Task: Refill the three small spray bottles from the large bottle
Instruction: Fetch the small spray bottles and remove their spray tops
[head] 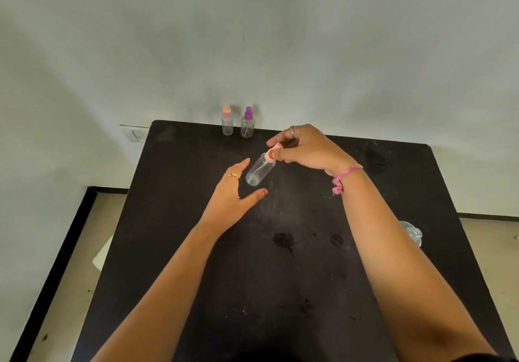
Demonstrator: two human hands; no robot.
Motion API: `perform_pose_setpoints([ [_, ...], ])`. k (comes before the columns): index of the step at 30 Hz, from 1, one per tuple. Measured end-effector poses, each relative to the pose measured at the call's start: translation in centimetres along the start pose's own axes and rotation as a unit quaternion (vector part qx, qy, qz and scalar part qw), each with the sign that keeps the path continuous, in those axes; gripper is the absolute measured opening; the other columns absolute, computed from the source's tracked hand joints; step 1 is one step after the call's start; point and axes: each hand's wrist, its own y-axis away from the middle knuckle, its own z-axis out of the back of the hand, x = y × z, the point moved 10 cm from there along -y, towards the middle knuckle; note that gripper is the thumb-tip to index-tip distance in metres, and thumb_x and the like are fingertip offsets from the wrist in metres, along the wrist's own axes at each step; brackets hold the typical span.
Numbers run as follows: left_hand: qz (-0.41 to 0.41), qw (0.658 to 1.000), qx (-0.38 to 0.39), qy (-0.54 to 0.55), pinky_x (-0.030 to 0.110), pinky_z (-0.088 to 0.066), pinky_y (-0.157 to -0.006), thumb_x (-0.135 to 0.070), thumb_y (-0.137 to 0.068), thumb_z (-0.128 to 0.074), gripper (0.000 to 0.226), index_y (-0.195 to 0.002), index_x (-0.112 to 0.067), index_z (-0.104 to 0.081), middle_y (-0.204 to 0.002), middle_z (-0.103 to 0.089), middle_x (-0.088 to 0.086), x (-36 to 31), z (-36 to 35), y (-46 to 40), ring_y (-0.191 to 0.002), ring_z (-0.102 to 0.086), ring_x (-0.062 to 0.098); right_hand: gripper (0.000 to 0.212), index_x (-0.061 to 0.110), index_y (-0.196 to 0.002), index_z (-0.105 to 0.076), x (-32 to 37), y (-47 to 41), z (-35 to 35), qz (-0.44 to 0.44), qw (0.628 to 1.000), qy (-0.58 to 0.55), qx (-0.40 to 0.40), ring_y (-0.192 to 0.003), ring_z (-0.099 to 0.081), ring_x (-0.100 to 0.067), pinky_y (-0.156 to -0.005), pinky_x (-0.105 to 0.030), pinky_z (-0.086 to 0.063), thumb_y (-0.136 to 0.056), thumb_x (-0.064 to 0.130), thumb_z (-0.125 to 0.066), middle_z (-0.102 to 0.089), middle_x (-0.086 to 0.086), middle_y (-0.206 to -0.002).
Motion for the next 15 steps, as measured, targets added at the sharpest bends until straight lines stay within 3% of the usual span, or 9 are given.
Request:
perform_pose_setpoints([
  [5, -0.044, 0.999, -0.026, -0.011, 0.021, -0.040, -0.097, -0.037, -0.087, -0.070, 0.074, -0.150, -0.028, -0.031, -0.144, -0.041, -0.006, -3.8, -0.5, 1.6, -0.117, -0.041, 0.002, 0.019, 0.022, -0.103, -0.073, 1.9, 4.3, 1.5, 0.016, 0.998, -0.063, 0.009, -0.077, -0.069, -0.007, -0.077, -0.017, -0.055, -0.084, 0.024, -0.074, -0.071, 0.003, -0.093],
  [10, -0.069, 0.991, -0.117, 0.016, 0.006, -0.046, -0.082, -0.030, -0.086, -0.073, 0.064, -0.143, -0.022, -0.046, -0.125, -0.044, -0.011, -6.5, 0.6, 3.8, -0.108, -0.050, 0.004, 0.018, 0.017, -0.100, -0.074, 2.0, 7.4, 3.3, 0.024, 0.994, -0.106, -0.013, -0.087, -0.071, -0.017, -0.083, -0.026, -0.057, -0.083, 0.020, -0.074, -0.073, -0.005, -0.095],
  [15, -0.085, 0.979, -0.168, 0.077, 0.013, -0.050, -0.093, -0.022, -0.082, -0.078, 0.053, -0.130, -0.017, -0.057, -0.118, -0.051, -0.009, -8.7, 0.9, 6.2, -0.098, -0.059, 0.003, 0.018, 0.012, -0.104, -0.072, 2.3, 10.0, 5.4, 0.041, 0.992, -0.116, -0.042, -0.087, -0.072, -0.015, -0.083, -0.027, -0.057, -0.086, 0.016, -0.071, -0.074, -0.006, -0.095],
])
